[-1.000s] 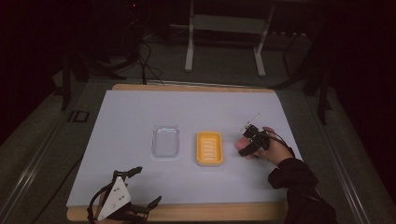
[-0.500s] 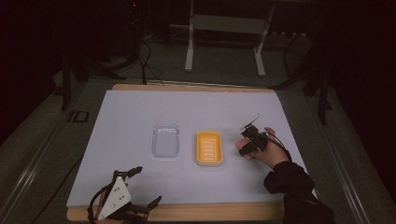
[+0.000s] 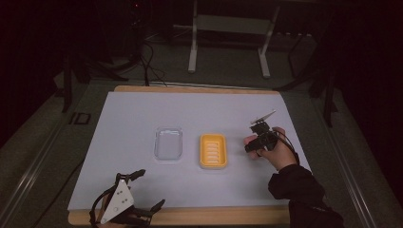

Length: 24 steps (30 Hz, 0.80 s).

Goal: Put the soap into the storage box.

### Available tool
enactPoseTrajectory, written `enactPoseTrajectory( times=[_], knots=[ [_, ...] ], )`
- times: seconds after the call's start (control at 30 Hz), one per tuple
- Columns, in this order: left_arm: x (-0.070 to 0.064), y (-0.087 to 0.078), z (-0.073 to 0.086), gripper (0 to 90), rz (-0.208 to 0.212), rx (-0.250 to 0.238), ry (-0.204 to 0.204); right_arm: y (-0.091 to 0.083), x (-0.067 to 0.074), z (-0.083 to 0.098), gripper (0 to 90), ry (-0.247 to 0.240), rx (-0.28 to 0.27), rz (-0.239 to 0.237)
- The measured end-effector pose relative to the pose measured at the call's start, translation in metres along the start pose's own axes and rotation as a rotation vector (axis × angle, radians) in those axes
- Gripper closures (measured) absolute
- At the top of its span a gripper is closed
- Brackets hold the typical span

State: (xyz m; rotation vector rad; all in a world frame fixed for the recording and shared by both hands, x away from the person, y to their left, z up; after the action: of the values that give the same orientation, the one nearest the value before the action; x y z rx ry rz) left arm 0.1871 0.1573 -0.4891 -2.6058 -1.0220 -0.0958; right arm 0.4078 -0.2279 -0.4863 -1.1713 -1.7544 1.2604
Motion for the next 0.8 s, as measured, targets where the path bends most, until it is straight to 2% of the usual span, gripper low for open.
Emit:
enactPoseTrajectory(
  times=[0.03,0.07,0.1,0.3,0.4,0.8],
  knots=[
    [0.000,0.000,0.000,0.4,0.000,0.000,0.001,-0.003,0.000,0.000,37.6,-0.004,-0.017,0.025],
    [0.000,0.000,0.000,0.4,0.000,0.000,0.001,-0.003,0.000,0.000,37.6,-0.004,-0.017,0.025],
    [0.000,0.000,0.000,0.4,-0.003,-0.001,-0.001,-0.009,0.001,-0.001,37.6,-0.006,-0.037,0.071],
    [0.000,0.000,0.000,0.4,-0.003,0.001,-0.001,-0.029,0.009,-0.007,37.6,0.029,-0.089,0.065],
    [0.000,0.000,0.000,0.4,-0.003,0.001,-0.001,-0.031,0.011,-0.008,37.6,0.034,-0.099,0.065],
    [0.000,-0.001,0.000,0.4,-0.001,-0.001,0.001,-0.060,0.067,-0.024,37.6,0.085,-0.253,0.010]
  ],
)
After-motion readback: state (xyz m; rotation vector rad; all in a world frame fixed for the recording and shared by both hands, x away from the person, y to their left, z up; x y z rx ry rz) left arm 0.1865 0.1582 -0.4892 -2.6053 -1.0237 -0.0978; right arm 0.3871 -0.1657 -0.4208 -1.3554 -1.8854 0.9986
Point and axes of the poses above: each handheld gripper's, and its own axes: y roughly forward along the jaws, z roughly out of its underside, x roughly to its left, the point moved 3 cm from there along y, roughly forward along the jaws, and after that the axes turned 2 degrees about y, right-handed, at the moved point
